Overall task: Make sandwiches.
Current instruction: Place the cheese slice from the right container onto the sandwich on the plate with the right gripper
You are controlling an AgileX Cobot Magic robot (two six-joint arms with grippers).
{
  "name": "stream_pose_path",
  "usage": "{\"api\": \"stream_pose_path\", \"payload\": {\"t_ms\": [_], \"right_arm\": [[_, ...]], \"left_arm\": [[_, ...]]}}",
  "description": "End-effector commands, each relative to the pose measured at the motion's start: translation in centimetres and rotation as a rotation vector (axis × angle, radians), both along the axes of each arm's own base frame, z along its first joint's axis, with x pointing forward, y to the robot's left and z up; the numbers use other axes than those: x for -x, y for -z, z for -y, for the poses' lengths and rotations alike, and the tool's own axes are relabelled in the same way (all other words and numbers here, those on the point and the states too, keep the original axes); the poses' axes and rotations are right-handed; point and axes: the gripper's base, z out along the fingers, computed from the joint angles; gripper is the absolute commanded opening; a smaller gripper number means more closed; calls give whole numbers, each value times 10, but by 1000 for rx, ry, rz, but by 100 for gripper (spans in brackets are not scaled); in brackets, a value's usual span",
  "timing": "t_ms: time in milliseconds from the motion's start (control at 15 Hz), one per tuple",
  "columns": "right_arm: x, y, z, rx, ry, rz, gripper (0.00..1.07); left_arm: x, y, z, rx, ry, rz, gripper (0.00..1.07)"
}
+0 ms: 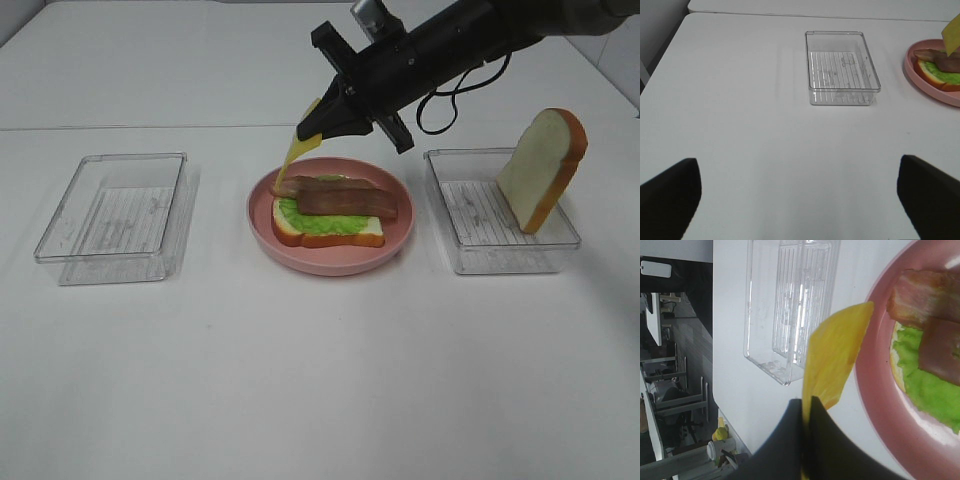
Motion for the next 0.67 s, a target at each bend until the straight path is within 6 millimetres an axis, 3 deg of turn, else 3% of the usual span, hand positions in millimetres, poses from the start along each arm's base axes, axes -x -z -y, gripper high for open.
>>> {"api": "stream_pose_path", "payload": {"t_ms": [67,400,667], "right_arm": [[-3,12,0,-1,19,-5,0],[-8,42,1,34,43,-35,0],[-7,47,6,113,19,-30,0]], "left_arm": [[2,0,1,10,1,29,100],[2,0,1,10,1,29,100],[2,0,1,10,1,29,100]]}}
